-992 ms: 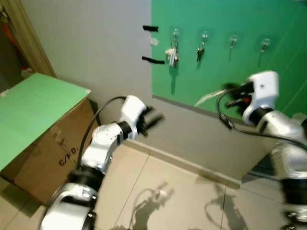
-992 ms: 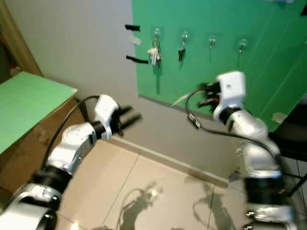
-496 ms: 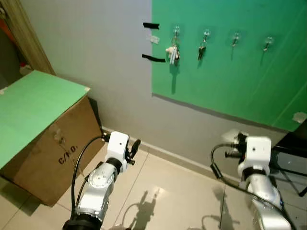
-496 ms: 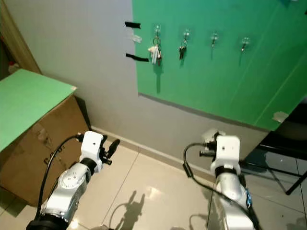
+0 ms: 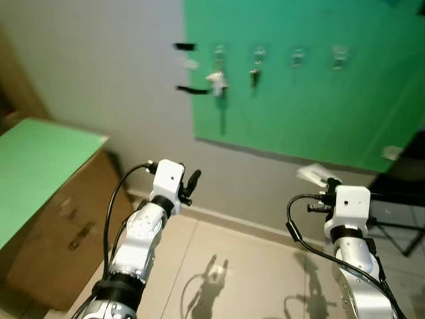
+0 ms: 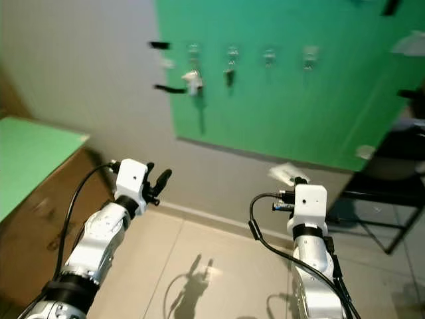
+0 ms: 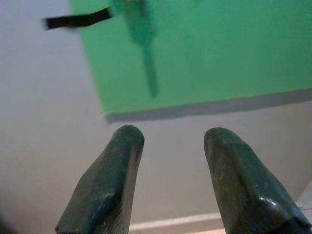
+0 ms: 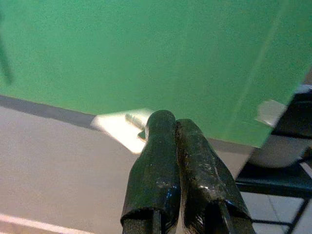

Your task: Hang keys on a hook

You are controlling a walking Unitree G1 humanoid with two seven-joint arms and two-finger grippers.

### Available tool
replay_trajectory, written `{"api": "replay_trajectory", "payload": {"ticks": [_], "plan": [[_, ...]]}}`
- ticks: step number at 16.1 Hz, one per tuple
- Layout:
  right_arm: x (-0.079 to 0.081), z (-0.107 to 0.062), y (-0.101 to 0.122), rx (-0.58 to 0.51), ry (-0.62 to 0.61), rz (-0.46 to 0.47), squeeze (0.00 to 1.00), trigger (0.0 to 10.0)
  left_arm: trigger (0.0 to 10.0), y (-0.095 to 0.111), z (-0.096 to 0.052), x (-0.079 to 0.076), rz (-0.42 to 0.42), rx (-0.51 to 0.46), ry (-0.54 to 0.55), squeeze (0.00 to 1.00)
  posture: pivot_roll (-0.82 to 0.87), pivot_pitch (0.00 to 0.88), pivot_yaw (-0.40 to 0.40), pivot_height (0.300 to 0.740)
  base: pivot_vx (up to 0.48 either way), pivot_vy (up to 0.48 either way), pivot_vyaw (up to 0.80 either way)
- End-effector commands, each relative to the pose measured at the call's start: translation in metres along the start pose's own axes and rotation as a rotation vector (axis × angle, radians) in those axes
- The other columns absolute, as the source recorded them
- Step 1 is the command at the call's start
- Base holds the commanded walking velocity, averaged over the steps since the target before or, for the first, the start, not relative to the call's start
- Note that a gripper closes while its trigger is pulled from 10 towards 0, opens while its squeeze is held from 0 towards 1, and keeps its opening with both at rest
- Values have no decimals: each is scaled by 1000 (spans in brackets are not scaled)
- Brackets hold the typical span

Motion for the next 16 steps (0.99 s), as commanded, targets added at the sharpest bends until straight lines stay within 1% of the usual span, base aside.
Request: {"api": "replay_trajectory", "payload": {"ticks": [1,3,5,8,9,11,12,13,14,15,16], "plan": [[1,3,1,-3,-6,6,0,10000,10000,8,6,-3,5,-18,-15,0,-194,0,58,728,454,0,-788],[4,4,0,-8,2,12,0,10000,10000,9,7,-4,6,-23,-22,0,-195,0,57,728,454,0,-738],[4,5,1,-19,5,-4,0,10000,10000,9,7,-6,0,-23,-24,0,-195,0,57,728,454,0,-725],[7,9,3,-10,33,-4,0,10000,10000,7,8,-7,12,-12,-13,0,-192,0,55,728,429,0,0],[8,13,8,-22,50,2,0,10000,10000,6,8,-7,7,-11,-15,0,-192,0,55,728,458,0,0],[15,20,23,-43,113,31,0,10000,10000,9,7,-5,1,-29,-2,0,-186,0,49,728,461,0,0],[20,24,31,-49,155,66,0,10000,10000,9,7,-5,1,-28,1,0,-186,0,49,728,0,0,0],[31,28,49,-71,249,112,0,10000,10000,9,7,-5,1,-31,2,0,-188,0,48,728,0,0,0],[37,32,68,-92,329,156,0,10000,10000,8,7,-5,7,-27,3,0,-188,0,46,728,0,0,0],[40,34,81,-109,374,154,0,10000,10000,7,7,-6,10,-24,5,0,-188,0,45,728,0,0,0],[38,39,96,-132,407,140,0,10000,10000,7,7,-5,9,-27,13,0,-187,0,44,728,0,0,0]]}}
Point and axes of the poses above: a point about 5 cm out from each wrist's last joint towards the gripper, its own z axis pointing out of the wrist towards the gripper, its own y axis along the axis of the wrist's last joint, x = y × z, the point moved 5 cm from there along z, pointing out of the wrist towards the gripper, and after that the axes turned 1 degree about z, right-handed, at the moved point
